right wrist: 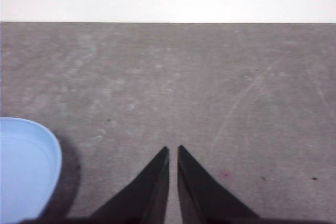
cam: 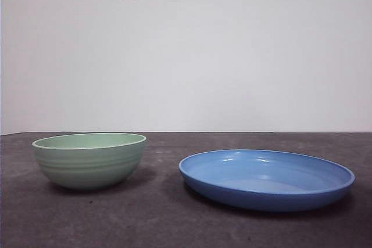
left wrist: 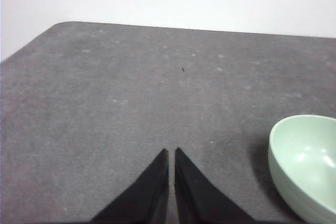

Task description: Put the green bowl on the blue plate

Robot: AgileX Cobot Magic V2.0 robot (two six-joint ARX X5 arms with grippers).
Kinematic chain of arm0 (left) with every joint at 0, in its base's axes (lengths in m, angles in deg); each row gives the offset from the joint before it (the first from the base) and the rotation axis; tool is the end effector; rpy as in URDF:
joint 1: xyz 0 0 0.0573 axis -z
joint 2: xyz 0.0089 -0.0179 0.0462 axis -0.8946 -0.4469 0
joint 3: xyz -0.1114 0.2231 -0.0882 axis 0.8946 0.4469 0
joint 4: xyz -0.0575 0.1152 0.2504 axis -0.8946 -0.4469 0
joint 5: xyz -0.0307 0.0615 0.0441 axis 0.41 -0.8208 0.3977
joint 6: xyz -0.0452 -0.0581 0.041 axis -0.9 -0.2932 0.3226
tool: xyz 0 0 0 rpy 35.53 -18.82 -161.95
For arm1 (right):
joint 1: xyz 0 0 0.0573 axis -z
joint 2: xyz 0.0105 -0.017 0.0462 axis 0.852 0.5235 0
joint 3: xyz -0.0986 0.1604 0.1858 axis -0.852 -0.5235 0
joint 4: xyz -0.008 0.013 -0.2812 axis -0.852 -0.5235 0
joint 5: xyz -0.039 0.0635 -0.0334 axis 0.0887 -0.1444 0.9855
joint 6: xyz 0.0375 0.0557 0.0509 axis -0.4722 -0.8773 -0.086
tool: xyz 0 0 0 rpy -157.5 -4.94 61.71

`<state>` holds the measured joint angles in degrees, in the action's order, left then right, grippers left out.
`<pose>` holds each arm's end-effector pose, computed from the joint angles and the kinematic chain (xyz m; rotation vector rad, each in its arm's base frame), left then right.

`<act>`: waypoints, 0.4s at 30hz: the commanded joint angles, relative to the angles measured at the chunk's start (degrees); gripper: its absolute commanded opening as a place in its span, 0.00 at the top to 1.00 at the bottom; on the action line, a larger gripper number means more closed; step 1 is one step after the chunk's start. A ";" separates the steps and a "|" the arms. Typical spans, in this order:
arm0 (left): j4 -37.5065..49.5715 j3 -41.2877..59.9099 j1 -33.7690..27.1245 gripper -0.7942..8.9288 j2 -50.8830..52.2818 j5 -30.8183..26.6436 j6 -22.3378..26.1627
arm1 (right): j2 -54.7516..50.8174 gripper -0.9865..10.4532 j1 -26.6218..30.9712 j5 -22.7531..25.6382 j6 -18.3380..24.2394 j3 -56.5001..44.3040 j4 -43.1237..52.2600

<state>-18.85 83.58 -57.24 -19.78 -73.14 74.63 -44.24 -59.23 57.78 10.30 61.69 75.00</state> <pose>0.1654 -0.0133 0.1512 -0.0683 0.1543 -0.0370 0.1671 0.0044 0.1466 0.0669 0.1555 0.0386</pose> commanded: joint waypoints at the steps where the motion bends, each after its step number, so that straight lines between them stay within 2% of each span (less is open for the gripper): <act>1: -0.83 0.37 0.04 0.90 0.09 1.36 -3.30 | -0.17 0.89 0.02 -1.99 -5.14 -0.13 1.88; 7: -0.83 -4.83 0.68 0.90 -0.96 2.51 -8.20 | -0.15 0.90 -0.22 -3.87 -10.45 3.50 2.84; 12: -3.02 -12.09 1.01 0.90 -4.55 4.42 -12.37 | -0.11 0.91 -0.22 -4.48 -18.69 9.16 1.18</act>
<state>-21.54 73.09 -56.45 -23.52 -69.31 64.71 -44.21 -59.29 53.45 -3.53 69.75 76.59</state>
